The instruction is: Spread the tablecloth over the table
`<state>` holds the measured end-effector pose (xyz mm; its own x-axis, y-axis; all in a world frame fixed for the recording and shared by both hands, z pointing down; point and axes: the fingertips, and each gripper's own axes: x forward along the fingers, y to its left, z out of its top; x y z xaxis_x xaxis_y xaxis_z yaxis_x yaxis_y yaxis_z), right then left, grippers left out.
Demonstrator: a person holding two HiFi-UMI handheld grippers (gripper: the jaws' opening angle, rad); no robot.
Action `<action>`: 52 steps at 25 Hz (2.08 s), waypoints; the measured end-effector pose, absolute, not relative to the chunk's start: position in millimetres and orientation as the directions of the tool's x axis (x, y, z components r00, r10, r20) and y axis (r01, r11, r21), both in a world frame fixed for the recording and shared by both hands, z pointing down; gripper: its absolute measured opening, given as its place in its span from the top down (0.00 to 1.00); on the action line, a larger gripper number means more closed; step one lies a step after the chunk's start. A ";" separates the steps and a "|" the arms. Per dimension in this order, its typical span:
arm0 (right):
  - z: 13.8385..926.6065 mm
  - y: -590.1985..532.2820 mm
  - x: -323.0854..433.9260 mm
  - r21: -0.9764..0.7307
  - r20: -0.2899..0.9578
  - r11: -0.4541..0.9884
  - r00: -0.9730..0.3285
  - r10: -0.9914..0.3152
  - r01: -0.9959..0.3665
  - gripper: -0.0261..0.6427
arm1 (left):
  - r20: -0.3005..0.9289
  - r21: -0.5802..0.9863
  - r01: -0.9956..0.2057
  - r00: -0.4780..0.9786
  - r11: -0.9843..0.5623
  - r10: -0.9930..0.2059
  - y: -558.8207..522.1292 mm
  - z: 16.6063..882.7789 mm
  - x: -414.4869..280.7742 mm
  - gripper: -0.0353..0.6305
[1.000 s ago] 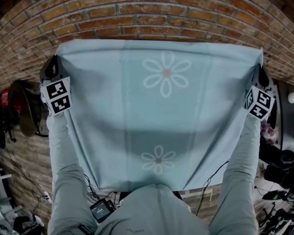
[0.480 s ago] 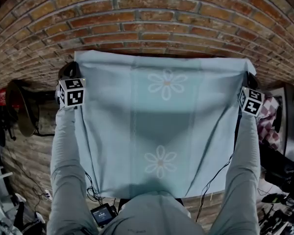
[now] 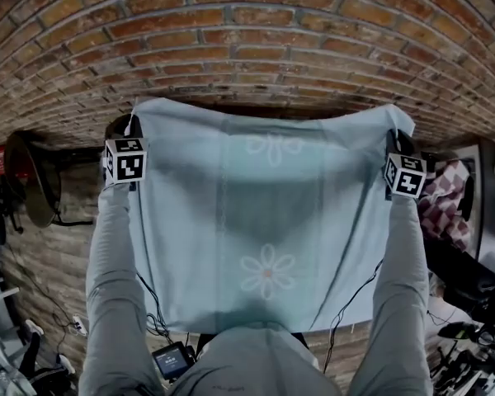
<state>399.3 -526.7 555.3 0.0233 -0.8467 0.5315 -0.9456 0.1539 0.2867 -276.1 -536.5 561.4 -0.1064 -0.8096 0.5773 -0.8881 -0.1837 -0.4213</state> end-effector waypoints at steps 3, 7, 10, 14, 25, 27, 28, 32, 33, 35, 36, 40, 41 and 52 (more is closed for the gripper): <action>555.8 -518.6 401.8 0.253 0.542 0.152 0.010 -0.840 -0.956 0.75 | 0.570 -0.417 -0.890 -0.099 -0.184 -0.816 -529.1 556.9 -275.3 0.89; 550.1 -505.4 403.3 0.245 0.534 0.149 0.006 -0.845 -0.958 0.75 | 0.590 -0.387 -0.900 -0.073 -0.202 -0.804 -515.6 553.6 -268.9 0.78; 543.4 -489.1 401.8 0.237 0.530 0.157 -0.008 -0.848 -0.959 0.75 | 0.594 -0.369 -0.907 -0.063 -0.202 -0.802 -500.1 549.4 -263.4 0.77; 535.4 -452.9 400.6 0.221 0.527 0.179 -0.037 -0.849 -0.959 0.75 | 0.613 -0.335 -0.920 -0.048 -0.205 -0.789 -460.9 543.6 -249.1 0.75; 545.8 -273.4 378.8 0.069 0.549 0.175 -0.109 -0.829 -0.982 0.75 | 0.604 -0.273 -0.939 0.002 -0.209 -0.797 -317.2 523.9 -179.2 0.75; 549.8 -241.4 375.2 0.047 0.555 0.169 -0.115 -0.824 -0.984 0.75 | 0.592 -0.257 -0.943 0.021 -0.213 -0.806 -295.9 518.5 -156.5 0.75; 551.7 -226.4 372.9 0.031 0.559 0.164 -0.119 -0.820 -0.986 0.75 | 0.588 -0.243 -0.946 0.033 -0.215 -0.808 -285.1 516.3 -145.8 0.75; 561.7 -174.5 357.5 -0.040 0.586 0.160 -0.152 -0.796 -0.986 0.73 | 0.579 -0.185 -0.956 0.083 -0.229 -0.811 -243.9 508.3 -109.4 0.75; 565.2 -162.6 353.8 -0.043 0.597 0.169 -0.161 -0.786 -0.985 0.73 | 0.577 -0.163 -0.959 0.097 -0.231 -0.811 -233.6 507.5 -100.3 0.76; 573.4 -139.6 348.0 -0.037 0.623 0.199 -0.178 -0.762 -0.979 0.73 | 0.570 -0.116 -0.966 0.126 -0.231 -0.812 -214.1 506.9 -81.2 0.78; 578.1 -128.0 345.6 -0.029 0.638 0.216 -0.185 -0.748 -0.976 0.73 | 0.567 -0.100 -0.967 0.138 -0.234 -0.812 -204.9 506.9 -71.4 0.79; 598.5 -87.6 338.1 -0.013 0.689 0.279 -0.211 -0.693 -0.960 0.73 | 0.564 -0.083 -0.958 0.183 -0.276 -0.805 -174.7 509.6 -32.1 0.84; 603.5 -80.4 337.5 -0.021 0.698 0.284 -0.217 -0.683 -0.959 0.73 | 0.564 -0.079 -0.953 0.199 -0.292 -0.801 -169.6 510.3 -21.2 0.85; 645.2 -27.4 339.7 -0.039 0.788 0.281 -0.203 -0.581 -0.959 0.72 | 0.560 -0.023 -0.886 0.372 -0.463 -0.741 -132.3 516.4 78.0 0.87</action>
<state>339.7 -27.4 645.2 -0.2030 -0.5814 0.7879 -0.9588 0.2815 -0.0394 78.0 -132.3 516.4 0.3719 -0.7406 0.5596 -0.8862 -0.4627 -0.0233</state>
